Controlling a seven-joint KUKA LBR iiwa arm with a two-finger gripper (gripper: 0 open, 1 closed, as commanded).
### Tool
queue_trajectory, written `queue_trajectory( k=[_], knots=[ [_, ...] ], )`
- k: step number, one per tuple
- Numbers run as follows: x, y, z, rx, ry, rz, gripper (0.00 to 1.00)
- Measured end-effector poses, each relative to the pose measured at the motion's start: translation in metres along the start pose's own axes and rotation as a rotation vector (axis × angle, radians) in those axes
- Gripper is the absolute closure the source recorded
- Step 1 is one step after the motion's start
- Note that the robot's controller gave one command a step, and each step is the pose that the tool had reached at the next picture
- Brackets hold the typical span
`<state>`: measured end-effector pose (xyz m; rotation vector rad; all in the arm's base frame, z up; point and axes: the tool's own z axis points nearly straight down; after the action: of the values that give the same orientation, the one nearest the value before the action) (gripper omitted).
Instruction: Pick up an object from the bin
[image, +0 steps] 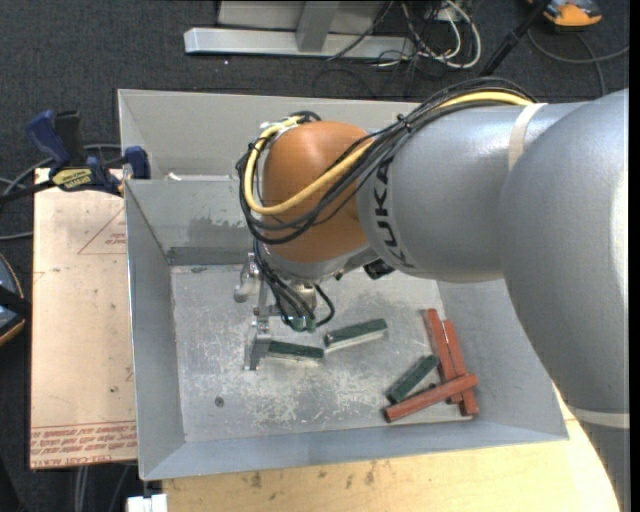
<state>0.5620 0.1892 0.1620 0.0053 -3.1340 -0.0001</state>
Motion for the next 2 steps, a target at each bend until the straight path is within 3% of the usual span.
queue_trajectory(
  k=[1,2],
  knots=[
    [-0.002,-0.001,-0.005,-0.001,-0.008,0.003,0.0],
    [0.001,-0.064,0.067,-0.001,-0.007,-0.081,1.0]
  ],
)
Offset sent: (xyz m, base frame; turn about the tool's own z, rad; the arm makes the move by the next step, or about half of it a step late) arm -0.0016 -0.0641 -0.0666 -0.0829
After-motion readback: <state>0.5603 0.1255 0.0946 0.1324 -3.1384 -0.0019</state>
